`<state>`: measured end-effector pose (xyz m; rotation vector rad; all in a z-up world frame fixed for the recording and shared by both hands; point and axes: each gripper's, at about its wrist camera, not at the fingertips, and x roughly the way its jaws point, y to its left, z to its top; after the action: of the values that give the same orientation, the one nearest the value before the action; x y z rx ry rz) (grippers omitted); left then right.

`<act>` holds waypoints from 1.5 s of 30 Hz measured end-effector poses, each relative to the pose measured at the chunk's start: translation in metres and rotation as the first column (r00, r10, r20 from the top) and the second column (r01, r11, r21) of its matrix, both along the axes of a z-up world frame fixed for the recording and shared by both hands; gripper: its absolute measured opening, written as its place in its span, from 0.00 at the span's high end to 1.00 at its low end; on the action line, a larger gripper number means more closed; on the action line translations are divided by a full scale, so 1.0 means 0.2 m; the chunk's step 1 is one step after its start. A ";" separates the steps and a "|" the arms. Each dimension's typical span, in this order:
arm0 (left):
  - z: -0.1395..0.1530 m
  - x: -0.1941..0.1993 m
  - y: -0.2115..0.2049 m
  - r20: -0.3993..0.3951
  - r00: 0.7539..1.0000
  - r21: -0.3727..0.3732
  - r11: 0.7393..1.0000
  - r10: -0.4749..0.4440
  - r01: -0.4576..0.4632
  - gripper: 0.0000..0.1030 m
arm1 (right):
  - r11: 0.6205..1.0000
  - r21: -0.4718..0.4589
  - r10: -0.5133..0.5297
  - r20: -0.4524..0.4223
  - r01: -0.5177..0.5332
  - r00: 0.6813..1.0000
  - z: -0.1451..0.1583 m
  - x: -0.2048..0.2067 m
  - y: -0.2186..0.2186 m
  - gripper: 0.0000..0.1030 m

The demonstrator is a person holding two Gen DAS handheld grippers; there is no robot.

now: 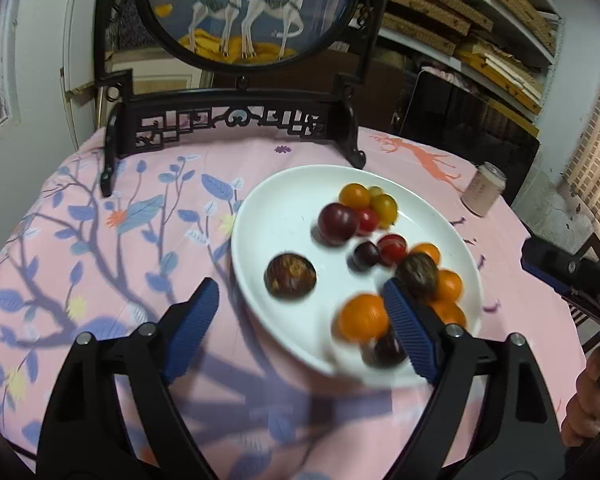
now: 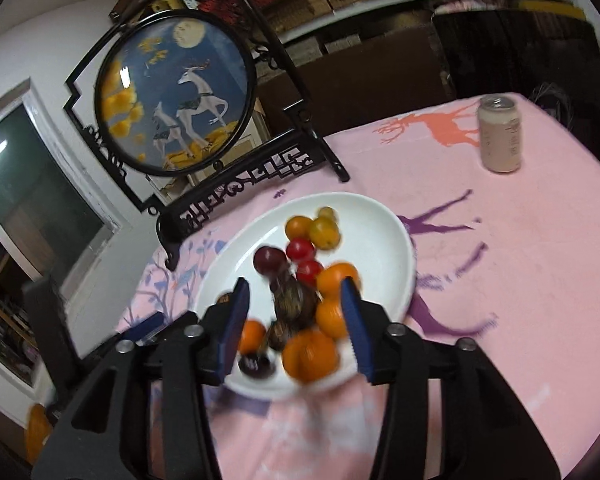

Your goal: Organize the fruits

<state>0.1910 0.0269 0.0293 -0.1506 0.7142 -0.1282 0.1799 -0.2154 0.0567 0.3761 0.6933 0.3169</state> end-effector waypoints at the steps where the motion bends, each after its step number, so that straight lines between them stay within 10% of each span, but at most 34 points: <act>1: 0.00 -0.05 -0.01 0.012 1.000 0.011 1.000 -0.002 0.002 0.13 | 1.000 -0.027 0.001 0.008 0.000 1.000 -0.01 -0.05 0.00 0.49; 8: -0.02 -0.44 -0.10 0.100 0.995 0.139 0.990 0.001 -0.015 0.02 | 0.961 -0.278 0.019 0.081 0.005 0.997 -0.17 -0.45 0.10 0.33; 12: -0.02 -0.53 -0.14 0.096 0.995 0.160 0.987 -0.021 0.005 0.02 | 0.951 -0.309 0.002 0.088 0.026 0.996 -0.21 -0.53 0.11 0.01; 21: -0.03 -0.51 -0.16 0.097 0.993 0.293 0.952 0.067 -0.093 0.02 | 0.927 -0.364 -0.034 0.148 0.087 0.988 -0.17 -0.56 0.14 0.01; 45: 0.01 -0.56 -0.19 0.113 0.994 0.246 0.969 0.004 -0.032 0.02 | 0.952 -0.298 -0.031 0.134 0.071 0.990 -0.17 -0.59 0.13 0.01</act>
<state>0.0781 -0.0117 0.0311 0.0889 0.6113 -0.0284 0.0615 -0.1887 0.0231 0.0803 0.5935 0.1795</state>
